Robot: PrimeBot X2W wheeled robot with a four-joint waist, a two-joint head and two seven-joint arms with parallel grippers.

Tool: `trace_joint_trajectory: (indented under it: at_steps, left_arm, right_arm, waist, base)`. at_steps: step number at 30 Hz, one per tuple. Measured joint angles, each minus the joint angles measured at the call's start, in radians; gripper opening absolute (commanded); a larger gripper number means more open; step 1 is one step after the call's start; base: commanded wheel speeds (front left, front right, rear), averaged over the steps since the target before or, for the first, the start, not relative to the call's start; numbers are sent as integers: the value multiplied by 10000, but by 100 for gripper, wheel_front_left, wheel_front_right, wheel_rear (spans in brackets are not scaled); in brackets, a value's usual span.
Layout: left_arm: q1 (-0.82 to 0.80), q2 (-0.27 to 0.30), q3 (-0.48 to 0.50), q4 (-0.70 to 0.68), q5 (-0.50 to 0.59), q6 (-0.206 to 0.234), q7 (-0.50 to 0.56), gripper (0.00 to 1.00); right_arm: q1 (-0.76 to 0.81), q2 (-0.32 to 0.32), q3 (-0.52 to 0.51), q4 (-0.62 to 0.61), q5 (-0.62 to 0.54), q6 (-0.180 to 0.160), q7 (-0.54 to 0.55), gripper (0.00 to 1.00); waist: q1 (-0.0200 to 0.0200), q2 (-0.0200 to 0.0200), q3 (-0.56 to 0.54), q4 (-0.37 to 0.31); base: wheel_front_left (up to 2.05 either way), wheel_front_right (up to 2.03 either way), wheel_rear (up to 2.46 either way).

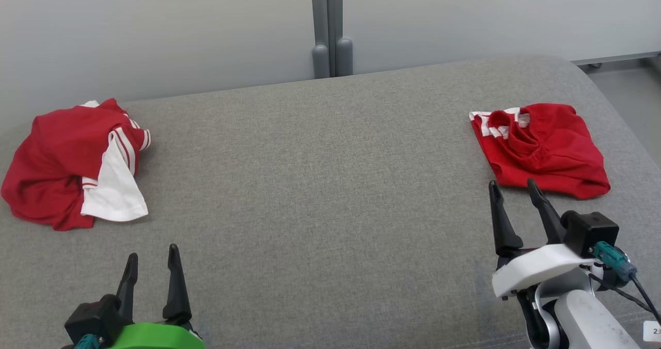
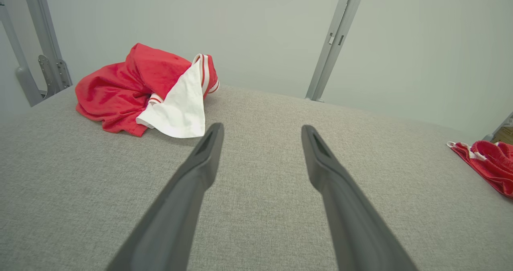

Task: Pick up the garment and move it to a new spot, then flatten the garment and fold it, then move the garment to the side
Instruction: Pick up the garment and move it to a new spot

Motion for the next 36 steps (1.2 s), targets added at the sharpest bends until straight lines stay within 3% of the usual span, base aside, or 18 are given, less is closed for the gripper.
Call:
trace_joint_trajectory:
  at_steps: [20, 30, 36]
  left_arm:
    - [110, -31, -228, 0, 190, 0, -75, 100]
    - [105, -33, -349, -2, 282, 0, -77, 100]
    - [112, -42, 230, -132, 464, 0, -86, 100]
  right_arm:
    - [906, 286, -648, -679, -535, -2, 0, 100]
    - [1143, 291, -633, -1024, -744, -2, 0, 100]
    - [1124, 441, -56, -1103, -782, 73, 2, 100]
  waist:
    - [0, 0, -119, 286]
    - [0, 0, -207, 988]
    - [0, 0, -253, 1665]
  base:
    - [0, 0, 0]
    - [0, 0, 0]
    - [0, 0, 0]
